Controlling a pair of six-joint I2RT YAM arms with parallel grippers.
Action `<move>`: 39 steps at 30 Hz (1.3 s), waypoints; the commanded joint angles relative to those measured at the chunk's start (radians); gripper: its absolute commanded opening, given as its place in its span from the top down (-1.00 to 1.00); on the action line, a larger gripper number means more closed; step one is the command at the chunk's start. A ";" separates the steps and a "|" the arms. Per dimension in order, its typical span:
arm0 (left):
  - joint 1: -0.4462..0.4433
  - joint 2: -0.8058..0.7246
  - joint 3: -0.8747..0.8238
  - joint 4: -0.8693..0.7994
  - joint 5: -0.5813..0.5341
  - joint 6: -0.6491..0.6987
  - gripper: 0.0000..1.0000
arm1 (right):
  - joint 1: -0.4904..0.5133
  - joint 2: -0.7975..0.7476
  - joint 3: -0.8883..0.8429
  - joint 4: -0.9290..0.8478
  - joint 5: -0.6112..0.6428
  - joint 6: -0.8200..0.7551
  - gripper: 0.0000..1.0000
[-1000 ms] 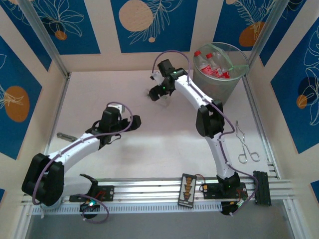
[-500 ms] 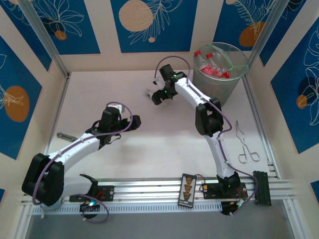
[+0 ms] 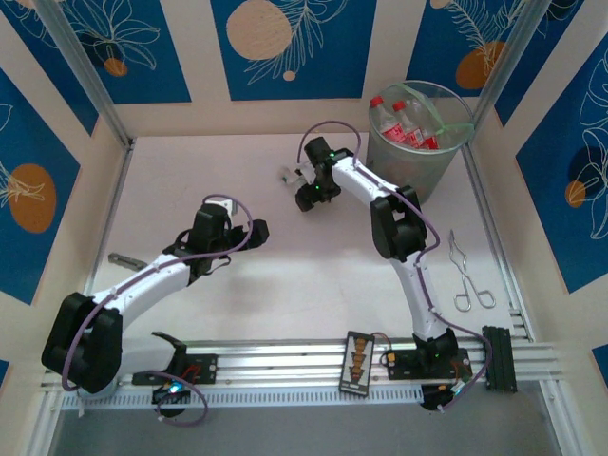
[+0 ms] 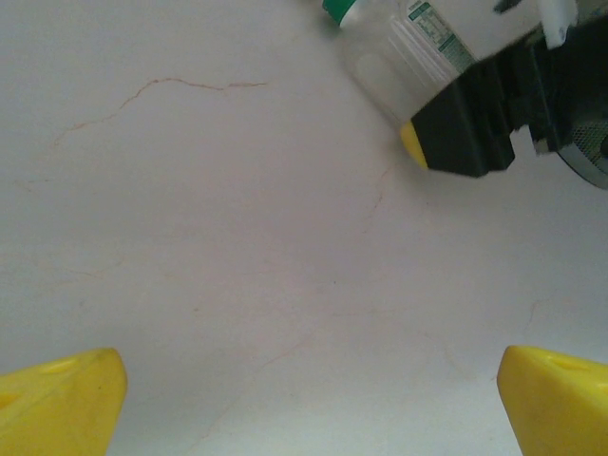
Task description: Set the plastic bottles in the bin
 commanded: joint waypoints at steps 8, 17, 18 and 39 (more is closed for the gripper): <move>0.012 0.043 0.016 0.017 0.026 0.009 -1.00 | 0.060 -0.334 -0.398 0.144 0.051 0.130 -0.38; 0.011 0.095 0.029 0.067 0.074 -0.013 -1.00 | 0.021 -0.240 -0.221 0.114 0.011 0.105 -0.74; 0.011 0.090 0.027 0.062 0.069 -0.014 -1.00 | 0.019 -0.216 -0.191 0.110 0.008 0.104 -0.75; 0.013 0.034 0.007 0.017 0.025 0.002 -1.00 | 0.028 -0.162 -0.161 0.140 0.032 0.128 -0.21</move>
